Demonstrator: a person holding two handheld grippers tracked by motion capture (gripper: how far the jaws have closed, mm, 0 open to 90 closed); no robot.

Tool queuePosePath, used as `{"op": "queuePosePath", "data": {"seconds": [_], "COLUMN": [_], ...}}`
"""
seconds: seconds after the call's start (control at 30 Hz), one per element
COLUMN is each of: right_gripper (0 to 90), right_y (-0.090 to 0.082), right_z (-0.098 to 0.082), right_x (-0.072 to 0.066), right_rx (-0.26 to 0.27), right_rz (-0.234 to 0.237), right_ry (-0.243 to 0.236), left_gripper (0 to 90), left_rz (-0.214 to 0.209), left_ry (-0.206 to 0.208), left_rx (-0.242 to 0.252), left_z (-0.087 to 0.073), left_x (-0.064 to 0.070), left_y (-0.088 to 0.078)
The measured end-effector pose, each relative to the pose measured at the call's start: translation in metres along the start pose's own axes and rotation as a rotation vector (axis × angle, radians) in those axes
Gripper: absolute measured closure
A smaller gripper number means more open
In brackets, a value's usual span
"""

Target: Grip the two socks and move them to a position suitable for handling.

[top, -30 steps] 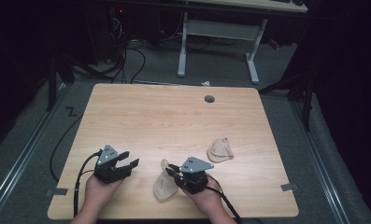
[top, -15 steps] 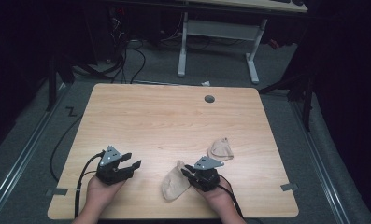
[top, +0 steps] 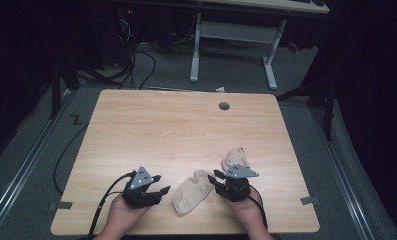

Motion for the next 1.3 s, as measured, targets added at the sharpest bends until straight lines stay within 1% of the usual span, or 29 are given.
{"op": "queuePosePath", "data": {"seconds": [0.03,0.07,0.1,0.13,0.17,0.2,0.23,0.27,0.3,0.37,0.4,0.43,0.47,0.5,0.53,0.57,0.6,0.67,0.7,0.73,0.77,0.9,0.93,0.97,1.0,1.13,1.2,1.27,1.3], "right_gripper": [67.1,67.1,70.5,70.5,77.2,77.2,84.1,84.1,88.1,88.7,88.7,88.6,88.6,88.5,88.5,88.4,88.1,87.7,87.7,87.1,86.9,85.8,85.8,85.0,84.7,84.4,84.4,84.3,84.3], "right_y": [0.000,0.000,0.001,0.001,0.006,0.006,0.011,0.011,0.018,0.025,0.025,0.031,0.033,0.035,0.035,0.036,0.036,0.034,0.034,0.029,0.028,0.017,0.017,0.014,0.011,0.002,-0.003,-0.007,-0.007], "right_z": [0.000,0.000,-0.001,-0.001,-0.003,-0.003,-0.006,-0.006,-0.009,-0.012,-0.012,-0.016,-0.018,-0.020,-0.020,-0.023,-0.024,-0.026,-0.026,-0.028,-0.029,-0.033,-0.033,-0.035,-0.036,-0.041,-0.044,-0.045,-0.045], "right_x": [0.001,0.001,0.002,0.002,0.002,0.002,0.002,0.002,0.003,0.004,0.004,0.005,0.005,0.005,0.005,0.005,0.004,0.002,0.002,-0.002,-0.003,-0.015,-0.015,-0.021,-0.025,-0.037,-0.044,-0.048,-0.048], "right_rx": [0.002,0.002,-0.005,-0.005,-0.023,-0.023,-0.050,-0.050,-0.081,-0.112,-0.112,-0.137,-0.147,-0.158,-0.158,-0.167,-0.168,-0.169,-0.169,-0.172,-0.173,-0.177,-0.177,-0.180,-0.180,-0.168,-0.169,-0.170,-0.170], "right_rz": [-0.003,-0.003,-0.009,-0.009,-0.012,-0.012,-0.014,-0.014,-0.021,-0.028,-0.028,-0.029,-0.030,-0.030,-0.030,-0.030,-0.030,-0.027,-0.027,-0.013,-0.008,0.023,0.023,0.032,0.041,0.071,0.076,0.081,0.081], "right_ry": [0.002,0.002,-0.011,-0.011,-0.034,-0.034,-0.053,-0.053,-0.068,-0.077,-0.077,-0.088,-0.092,-0.092,-0.092,-0.096,-0.096,-0.103,-0.103,-0.099,-0.103,-0.088,-0.088,-0.095,-0.102,-0.099,-0.110,-0.122,-0.122], "left_gripper": [47.4,47.8,49.4,51.1,57.9,71.6,75.7,78.7,80.4,82.0,82.1,82.2,82.2,82.2,82.2,82.2,82.1,81.7,81.2,80.4,79.8,76.6,75.7,74.9,74.2,72.6,72.4,71.1,71.0], "left_rz": [-0.030,-0.030,-0.079,-0.079,-0.126,-0.126,-0.167,-0.167,-0.186,-0.186,-0.186,-0.183,-0.169,-0.157,-0.157,-0.146,-0.120,-0.096,-0.096,-0.073,-0.059,-0.014,-0.014,-0.008,0.005,0.010,-0.002,-0.025,-0.025], "left_ry": [0.006,0.006,0.015,0.015,0.032,0.032,0.056,0.056,0.067,0.078,0.078,0.079,0.069,0.061,0.061,0.050,0.035,0.021,0.021,0.015,0.016,0.025,0.025,0.028,0.028,0.013,0.009,0.005,0.005], "left_rx": [-0.006,-0.006,-0.017,-0.017,-0.034,-0.034,-0.055,-0.055,-0.077,-0.115,-0.115,-0.132,-0.158,-0.166,-0.166,-0.170,-0.176,-0.178,-0.178,-0.174,-0.172,-0.165,-0.165,-0.163,-0.160,-0.158,-0.158,-0.164,-0.164], "left_z": [0.000,0.000,0.000,0.000,-0.001,-0.001,-0.002,-0.002,-0.004,-0.010,-0.010,-0.014,-0.020,-0.022,-0.022,-0.023,-0.025,-0.027,-0.027,-0.027,-0.027,-0.027,-0.027,-0.027,-0.026,-0.026,-0.025,-0.025,-0.025], "left_x": [0.011,0.011,0.027,0.027,0.040,0.040,0.052,0.052,0.060,0.062,0.062,0.061,0.055,0.050,0.050,0.046,0.036,0.028,0.028,0.020,0.015,0.004,0.004,0.002,-0.004,-0.008,-0.009,-0.008,-0.008], "left_y": [0.003,0.003,0.007,0.007,0.009,0.009,0.011,0.011,0.012,0.014,0.014,0.015,0.016,0.017,0.017,0.017,0.016,0.016,0.016,0.014,0.014,0.014,0.014,0.014,0.015,0.017,0.018,0.017,0.017]}}
Point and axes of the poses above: each handheld gripper's, and its own axes: y roughly forward along the jaws, z roughly out of its top, x roughly to its right, the point moved 7 cm from there along y, roughly forward along the jaws, and after that the axes turned 12 degrees about x, right-handed, at the moved point
